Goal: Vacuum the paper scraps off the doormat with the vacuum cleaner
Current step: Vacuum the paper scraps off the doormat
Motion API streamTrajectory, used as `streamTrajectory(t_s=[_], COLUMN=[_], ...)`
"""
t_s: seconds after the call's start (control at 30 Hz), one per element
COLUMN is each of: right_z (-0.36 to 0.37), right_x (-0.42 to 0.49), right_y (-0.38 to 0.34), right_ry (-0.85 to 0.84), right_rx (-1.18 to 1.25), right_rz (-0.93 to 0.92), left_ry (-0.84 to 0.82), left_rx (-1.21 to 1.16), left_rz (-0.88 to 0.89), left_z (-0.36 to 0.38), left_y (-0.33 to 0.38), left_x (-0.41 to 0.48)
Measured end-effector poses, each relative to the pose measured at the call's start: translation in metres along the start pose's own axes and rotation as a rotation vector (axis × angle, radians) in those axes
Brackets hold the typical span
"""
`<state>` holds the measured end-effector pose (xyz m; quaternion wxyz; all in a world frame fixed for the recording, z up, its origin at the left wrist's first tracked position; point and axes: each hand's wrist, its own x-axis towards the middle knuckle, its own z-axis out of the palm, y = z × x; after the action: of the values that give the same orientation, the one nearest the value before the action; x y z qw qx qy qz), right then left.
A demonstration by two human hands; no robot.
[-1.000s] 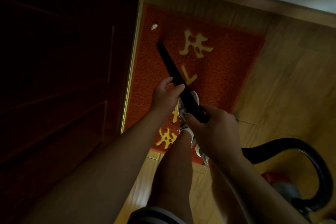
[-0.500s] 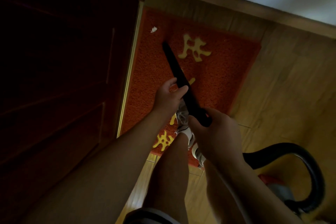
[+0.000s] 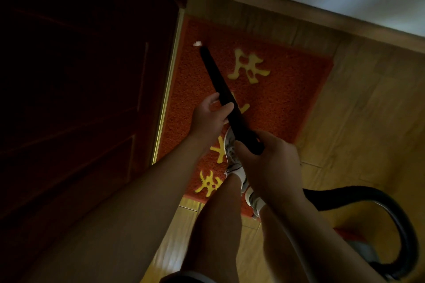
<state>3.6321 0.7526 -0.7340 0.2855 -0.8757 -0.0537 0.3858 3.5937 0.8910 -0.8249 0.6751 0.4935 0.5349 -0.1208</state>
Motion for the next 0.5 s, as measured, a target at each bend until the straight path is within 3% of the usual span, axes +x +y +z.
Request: streamTrajectory(t_s=[0.5], right_z=[0.011], right_x=[0.014], right_y=[-0.005], right_ry=[-0.039], right_rx=[0.072], right_rz=[-0.025], left_ry=[0.028], left_rx=[0.010], left_rz=[0.032], left_z=[-0.012], left_y=[0.009], left_x=[0.015])
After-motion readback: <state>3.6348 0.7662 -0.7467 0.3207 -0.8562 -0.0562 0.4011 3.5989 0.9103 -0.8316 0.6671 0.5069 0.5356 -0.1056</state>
